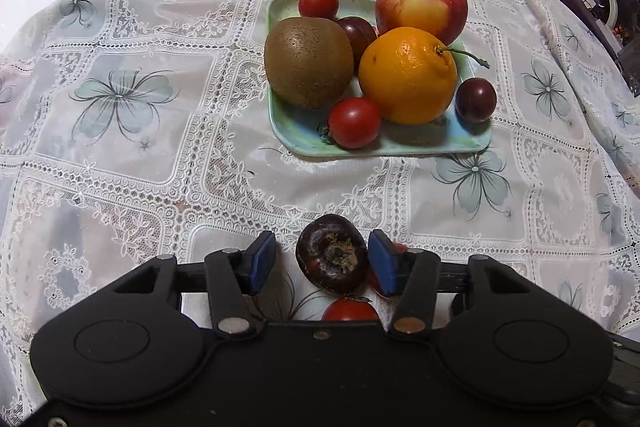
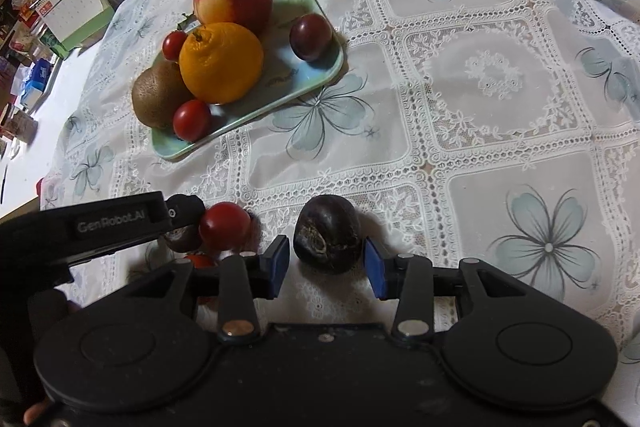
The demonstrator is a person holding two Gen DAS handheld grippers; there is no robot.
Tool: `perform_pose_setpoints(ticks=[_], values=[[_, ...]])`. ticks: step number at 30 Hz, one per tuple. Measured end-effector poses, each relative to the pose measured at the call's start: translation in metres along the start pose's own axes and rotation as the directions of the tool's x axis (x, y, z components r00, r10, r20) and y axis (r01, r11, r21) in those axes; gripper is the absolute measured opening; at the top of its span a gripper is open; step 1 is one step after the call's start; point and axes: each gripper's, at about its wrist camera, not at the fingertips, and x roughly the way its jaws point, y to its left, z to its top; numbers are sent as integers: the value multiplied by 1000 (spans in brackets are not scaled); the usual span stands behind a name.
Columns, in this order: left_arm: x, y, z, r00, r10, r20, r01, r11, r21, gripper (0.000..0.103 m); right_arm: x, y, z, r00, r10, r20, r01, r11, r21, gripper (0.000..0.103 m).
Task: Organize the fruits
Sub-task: 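Grasp a dark plum with the left gripper while the right grasps another dark plum, then carry both dark plums to the gold tray and open both grippers inside it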
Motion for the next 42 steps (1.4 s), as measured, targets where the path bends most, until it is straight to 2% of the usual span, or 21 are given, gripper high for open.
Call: perform_pose_setpoints(ticks=[1, 6, 11, 13, 18, 21, 24, 26, 29, 32, 33, 34, 35, 39, 42], values=[[1, -1, 1, 1000, 2, -1, -2, 1000, 0, 58, 2, 0, 0, 1000, -8, 1, 8, 1000, 0, 39], [6, -5, 2, 999, 37, -13, -37, 999, -17, 58, 0, 1, -2, 1000, -5, 27, 6, 1000, -18, 38], [15, -20, 1, 995, 100, -17, -99, 995, 32, 57, -2, 1, -5, 999, -20, 49, 22, 999, -33, 38], [16, -23, 1, 997, 81, -11, -80, 995, 59, 46, -2, -1, -5, 999, -13, 48, 14, 1000, -24, 38], [14, -26, 0, 997, 82, -1, -82, 994, 75, 45, -5, -4, -6, 999, 0, 54, 1, 1000, -18, 37], [6, -23, -2, 998, 69, 2, -69, 995, 69, 45, -10, -6, -7, 998, 8, 65, -7, 1000, -17, 34], [-6, -23, -5, 997, 73, 13, -74, 994, 78, 45, -16, -7, -8, 997, 21, 77, -19, 1000, -16, 22], [-14, -23, -7, 996, 84, 19, -86, 992, 94, 45, -21, -6, -9, 996, 24, 86, -22, 1000, -20, 22], [-20, -22, -9, 996, 90, 24, -92, 992, 89, 45, -19, -2, -10, 997, -5, 82, 8, 999, -31, 23], [-30, -20, -12, 996, 86, 34, -88, 992, 89, 45, -14, -1, -9, 996, -21, 88, 24, 999, -30, 29], [-32, -20, -14, 995, 92, 32, -95, 991, 93, 46, -14, -1, -7, 996, -21, 91, 24, 999, -24, 32], [-35, -20, -16, 995, 94, 33, -97, 991, 97, 46, -12, -1, -6, 995, -26, 96, 28, 999, -20, 42], [-38, -19, -18, 995, 89, 35, -92, 990, 102, 46, -9, -2, -4, 995, -36, 92, 38, 999, -20, 44], [-51, -15, -30, 996, 81, 33, -84, 990, 113, 45, 6, -6, 1, 996, -62, 64, 63, 998, -9, 44], [-60, -12, -40, 996, 81, 24, -83, 989, 120, 19, 4, -5, -1, 995, -62, 77, 64, 998, -21, 46]])
